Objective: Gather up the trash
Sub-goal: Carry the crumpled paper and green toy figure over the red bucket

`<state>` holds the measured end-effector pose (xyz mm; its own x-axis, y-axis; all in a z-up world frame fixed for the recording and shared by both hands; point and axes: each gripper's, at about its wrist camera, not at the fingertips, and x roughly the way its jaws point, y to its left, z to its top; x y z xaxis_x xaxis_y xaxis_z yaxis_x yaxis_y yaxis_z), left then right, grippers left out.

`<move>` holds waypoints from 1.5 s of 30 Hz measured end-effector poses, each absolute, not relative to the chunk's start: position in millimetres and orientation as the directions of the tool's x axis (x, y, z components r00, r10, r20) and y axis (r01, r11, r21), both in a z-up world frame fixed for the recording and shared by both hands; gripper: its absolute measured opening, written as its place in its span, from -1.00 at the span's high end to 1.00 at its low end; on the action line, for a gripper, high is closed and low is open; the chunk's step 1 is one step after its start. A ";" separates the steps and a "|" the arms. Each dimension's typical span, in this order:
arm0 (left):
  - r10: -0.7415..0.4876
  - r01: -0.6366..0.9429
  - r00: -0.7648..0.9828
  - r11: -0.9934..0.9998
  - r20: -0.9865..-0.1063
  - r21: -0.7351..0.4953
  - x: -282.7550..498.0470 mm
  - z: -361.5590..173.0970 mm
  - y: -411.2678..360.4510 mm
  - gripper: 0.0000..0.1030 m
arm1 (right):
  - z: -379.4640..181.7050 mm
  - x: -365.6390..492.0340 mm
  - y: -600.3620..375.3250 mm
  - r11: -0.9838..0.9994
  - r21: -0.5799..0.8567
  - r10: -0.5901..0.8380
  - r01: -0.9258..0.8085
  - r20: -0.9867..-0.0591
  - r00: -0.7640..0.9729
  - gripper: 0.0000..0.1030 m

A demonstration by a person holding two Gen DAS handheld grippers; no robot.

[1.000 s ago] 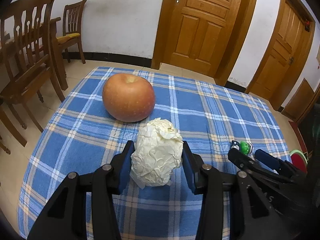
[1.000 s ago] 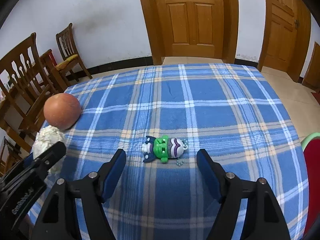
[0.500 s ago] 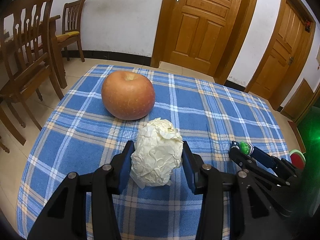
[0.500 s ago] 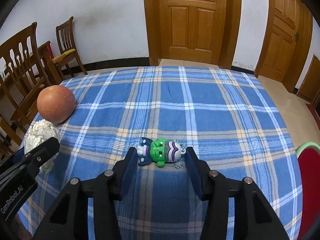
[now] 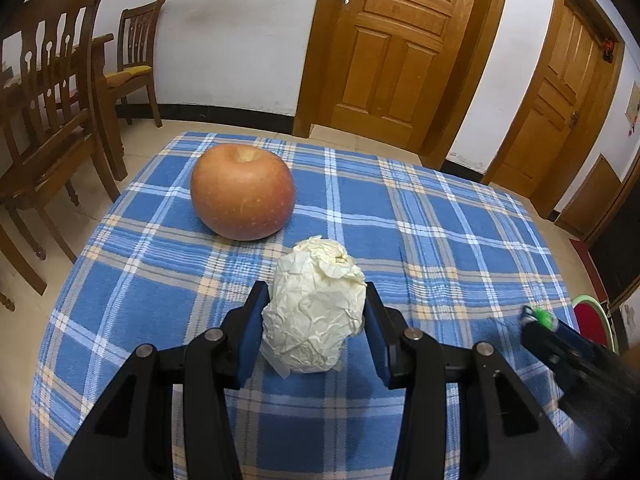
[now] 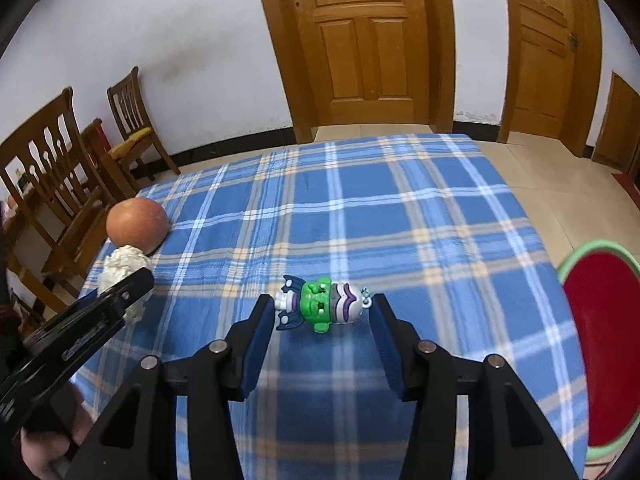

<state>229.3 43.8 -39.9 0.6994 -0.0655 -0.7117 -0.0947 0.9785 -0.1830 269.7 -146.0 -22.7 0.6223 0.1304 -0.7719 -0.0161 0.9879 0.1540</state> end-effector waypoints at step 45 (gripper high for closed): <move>-0.402 0.377 0.585 0.904 -0.705 -0.203 182.5 13.6 -171.4 0.10 | -8.7 111.8 -375.1 0.874 0.243 -0.112 0.422 -0.743 0.659 -0.02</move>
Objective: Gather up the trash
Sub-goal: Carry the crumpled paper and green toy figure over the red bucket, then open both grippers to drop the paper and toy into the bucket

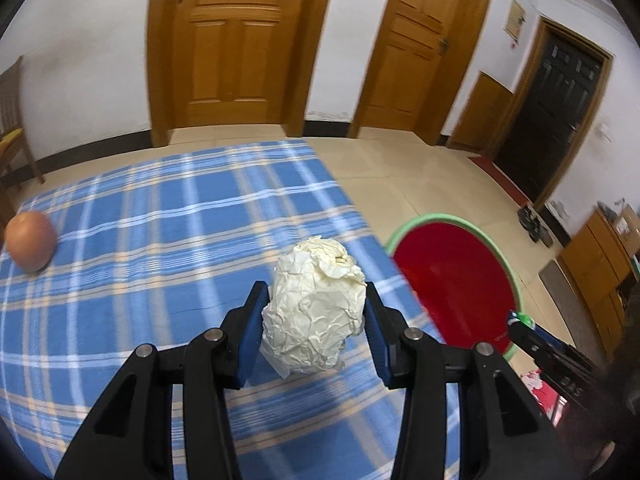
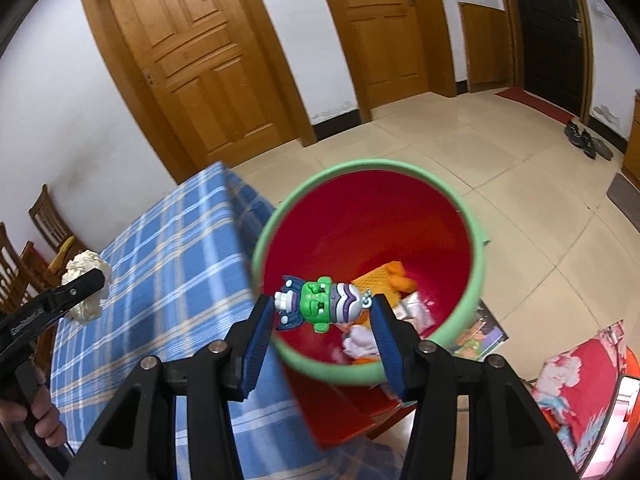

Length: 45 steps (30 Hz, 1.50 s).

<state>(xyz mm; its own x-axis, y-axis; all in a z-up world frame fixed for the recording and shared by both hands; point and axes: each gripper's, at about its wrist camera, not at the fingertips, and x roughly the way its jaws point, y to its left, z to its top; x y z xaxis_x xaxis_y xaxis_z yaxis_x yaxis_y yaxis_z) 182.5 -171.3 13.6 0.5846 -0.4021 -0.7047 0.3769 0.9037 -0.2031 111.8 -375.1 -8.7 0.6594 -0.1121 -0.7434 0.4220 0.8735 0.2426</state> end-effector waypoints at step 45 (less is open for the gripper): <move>-0.496 0.551 0.448 0.808 -0.744 -0.207 170.1 -18.3 -301.0 -0.23 | -10.0 70.0 -441.9 0.772 0.360 -0.150 0.524 -0.699 0.700 -0.51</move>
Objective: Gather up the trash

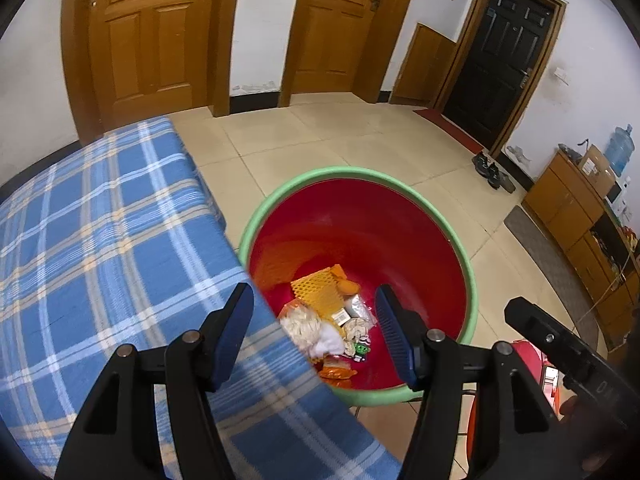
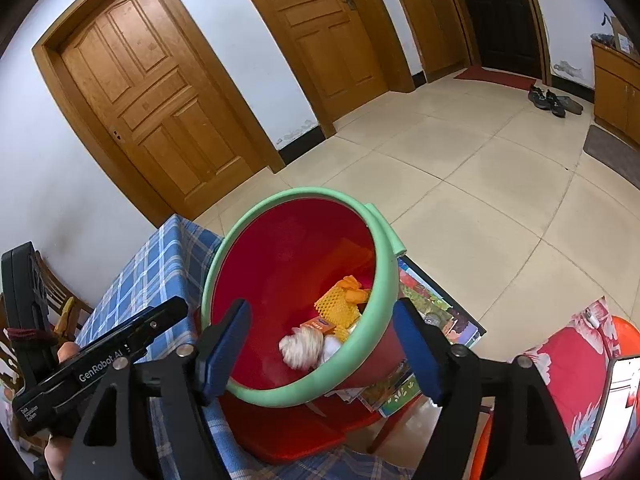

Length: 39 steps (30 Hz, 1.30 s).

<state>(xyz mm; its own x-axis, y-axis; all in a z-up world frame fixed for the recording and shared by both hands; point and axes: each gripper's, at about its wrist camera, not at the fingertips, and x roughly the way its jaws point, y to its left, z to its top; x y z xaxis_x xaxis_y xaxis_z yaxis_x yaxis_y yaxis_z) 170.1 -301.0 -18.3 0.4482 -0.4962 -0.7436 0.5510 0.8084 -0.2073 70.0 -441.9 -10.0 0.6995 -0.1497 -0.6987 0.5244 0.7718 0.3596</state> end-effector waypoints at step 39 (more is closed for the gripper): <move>-0.202 0.152 0.702 0.979 -0.682 -0.133 82.8 25.9 -97.5 -0.61 | 31.5 54.9 -280.3 0.939 0.254 -0.013 0.232 -0.649 0.761 -0.99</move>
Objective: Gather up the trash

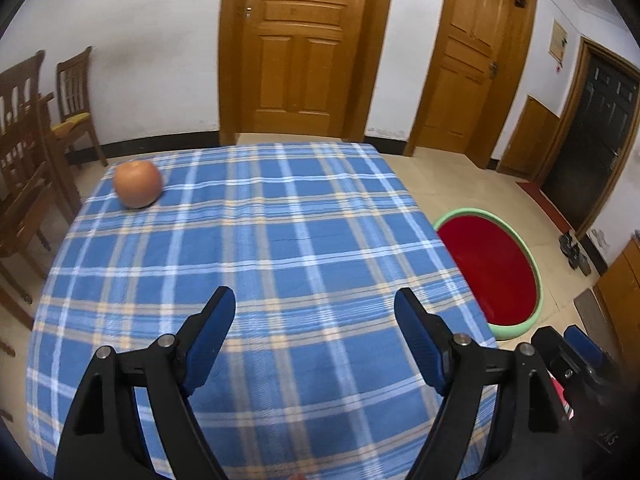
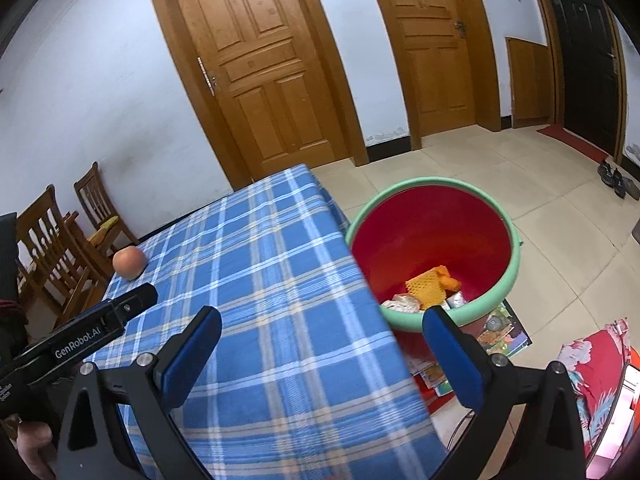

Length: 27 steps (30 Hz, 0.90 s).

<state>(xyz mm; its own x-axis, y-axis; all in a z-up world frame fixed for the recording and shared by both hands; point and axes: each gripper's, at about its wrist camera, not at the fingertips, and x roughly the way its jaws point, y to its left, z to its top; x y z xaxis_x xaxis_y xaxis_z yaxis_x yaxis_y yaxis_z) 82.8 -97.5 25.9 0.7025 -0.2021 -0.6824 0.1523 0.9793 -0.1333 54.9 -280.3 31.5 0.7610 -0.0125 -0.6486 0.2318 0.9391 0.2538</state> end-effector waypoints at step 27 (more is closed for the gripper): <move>-0.087 0.048 0.779 0.996 -0.621 -0.080 42.4 39.6 -58.1 -0.75 | 34.1 44.2 -243.8 0.958 0.224 0.005 0.180 -0.638 0.770 -0.99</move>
<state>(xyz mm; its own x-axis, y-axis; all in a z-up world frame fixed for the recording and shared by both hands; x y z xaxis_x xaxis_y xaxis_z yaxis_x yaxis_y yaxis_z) 42.4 -58.1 39.6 0.7792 -0.0874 -0.6207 0.0482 0.9957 -0.0796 44.2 -243.8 34.1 0.7703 0.0048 -0.6377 0.1798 0.9578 0.2243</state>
